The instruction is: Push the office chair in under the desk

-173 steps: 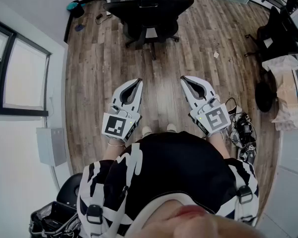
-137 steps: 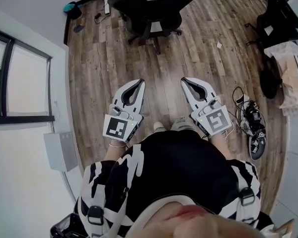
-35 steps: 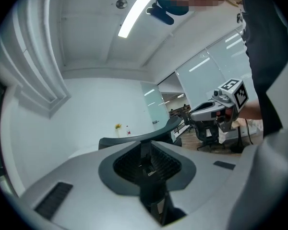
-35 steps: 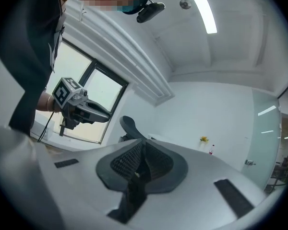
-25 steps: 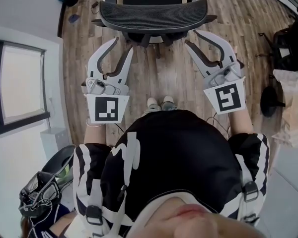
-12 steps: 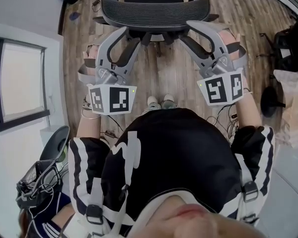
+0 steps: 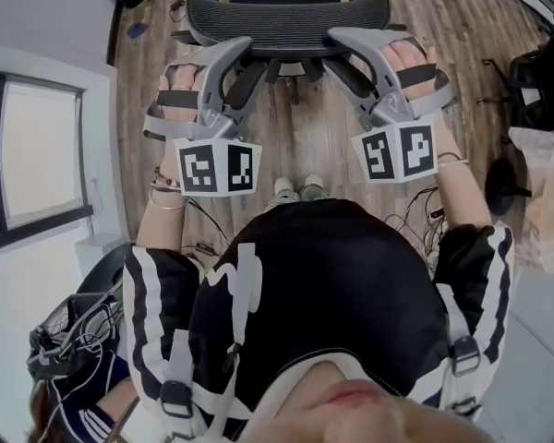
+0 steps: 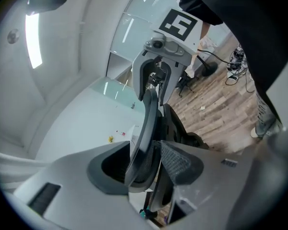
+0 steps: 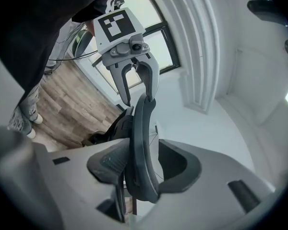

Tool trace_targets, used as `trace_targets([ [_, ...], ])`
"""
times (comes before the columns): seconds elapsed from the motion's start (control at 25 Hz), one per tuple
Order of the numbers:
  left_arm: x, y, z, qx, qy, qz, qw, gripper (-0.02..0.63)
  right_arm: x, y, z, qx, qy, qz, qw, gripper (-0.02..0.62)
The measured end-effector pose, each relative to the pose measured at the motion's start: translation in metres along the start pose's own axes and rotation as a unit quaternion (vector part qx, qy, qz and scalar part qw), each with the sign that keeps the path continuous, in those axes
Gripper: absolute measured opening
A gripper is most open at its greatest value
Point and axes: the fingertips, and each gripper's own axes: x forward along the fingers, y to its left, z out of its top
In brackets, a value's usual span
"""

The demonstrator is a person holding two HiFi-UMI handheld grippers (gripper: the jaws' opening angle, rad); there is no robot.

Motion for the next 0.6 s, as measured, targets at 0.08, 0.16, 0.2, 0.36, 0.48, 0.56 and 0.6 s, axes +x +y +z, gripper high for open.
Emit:
trace_targets([
  [0.08, 0.005, -0.001, -0.001, 0.020, 0.010, -0.003, 0.9998, 0.189, 0.005, 0.000, -0.003, -0.010, 0.014, 0.002, 1.000, 0.176],
  [0.16, 0.011, 0.001, -0.003, 0.039, 0.017, -0.002, 0.9991, 0.189, 0.012, -0.003, -0.006, -0.017, 0.024, 0.001, 1.000, 0.176],
  [0.2, 0.015, 0.004, -0.004, 0.047, 0.020, -0.001, 0.9987, 0.189, 0.016, -0.005, -0.007, -0.019, 0.026, 0.001, 0.999, 0.176],
  [0.36, 0.028, 0.010, -0.005, 0.070, 0.024, 0.000, 0.9972, 0.189, 0.029, -0.007, -0.009, -0.014, 0.031, 0.004, 0.999, 0.176],
  [0.48, 0.033, 0.007, -0.005, 0.088, 0.030, -0.003, 0.9956, 0.187, 0.031, -0.006, -0.007, -0.016, 0.030, -0.001, 0.999, 0.176],
  [0.56, 0.034, 0.006, -0.005, 0.095, 0.032, -0.005, 0.9950, 0.187, 0.033, -0.005, -0.007, -0.019, 0.030, -0.004, 0.999, 0.176],
  [0.6, 0.034, 0.005, -0.005, 0.095, 0.033, -0.004, 0.9949, 0.187, 0.034, -0.004, -0.006, -0.020, 0.030, -0.004, 0.999, 0.176],
])
